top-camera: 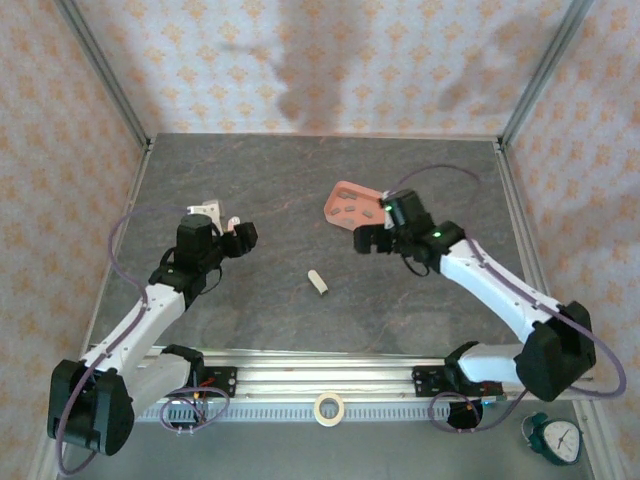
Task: Load the staples into the stapler
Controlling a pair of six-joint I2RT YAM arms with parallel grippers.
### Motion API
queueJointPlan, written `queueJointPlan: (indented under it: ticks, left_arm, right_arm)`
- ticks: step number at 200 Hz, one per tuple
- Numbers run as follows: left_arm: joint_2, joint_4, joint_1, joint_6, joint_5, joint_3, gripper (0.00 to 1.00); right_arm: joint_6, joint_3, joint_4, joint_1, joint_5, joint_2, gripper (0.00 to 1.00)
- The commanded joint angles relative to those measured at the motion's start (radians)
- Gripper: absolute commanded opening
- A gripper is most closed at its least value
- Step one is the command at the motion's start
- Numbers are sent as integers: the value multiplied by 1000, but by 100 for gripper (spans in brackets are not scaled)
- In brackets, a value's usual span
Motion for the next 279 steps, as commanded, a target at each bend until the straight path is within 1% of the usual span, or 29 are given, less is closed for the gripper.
queueJointPlan:
  ticks: [1,21,38,52,58,66,75,105,136,171,213,228,250,257,279]
  left_arm:
    - [-20,-87,-8,-67,66,-24,78]
    - [-6,-113,-7,-63,64,-30,78]
    - [14,-131,-8,-57,76,-30,78]
    - [27,-137,-7,-55,79,-34,78]
    - [31,-137,-8,-55,79,-36,78]
    - [36,-134,-9,-51,75,-38,78]
    - [41,-137,-9,-46,72,-40,78]
    - [51,-149,-10,-28,60,-34,78]
    - [70,-144,-9,-21,64,-33,79]
    - [100,-134,-10,-20,73,-29,79]
    - [108,-130,-9,-18,77,-30,79]
    - [107,-132,-9,-16,77,-29,79]
    - [107,-133,-10,-15,76,-28,79]
    - [107,-133,-9,-14,77,-29,79]
    - [105,-133,-10,-9,84,-28,79]
  right_arm:
    - [102,52,-104,111,40,59,97]
    - [155,96,-102,211,46,155,86]
    - [166,155,-132,279,77,249,82]
    - [168,201,-137,317,99,318,80]
    - [164,216,-130,327,96,343,76]
    - [165,240,-127,336,91,378,73]
    - [158,265,-124,345,88,413,72]
    - [148,326,-117,360,83,514,67]
    - [133,348,-109,362,119,573,63]
    - [92,383,-112,363,137,608,57]
    - [73,390,-87,362,117,637,53]
    - [68,394,-78,363,108,646,49]
    - [61,401,-70,363,102,660,46]
    - [59,401,-66,363,96,662,43]
    - [57,403,-57,362,100,672,42]
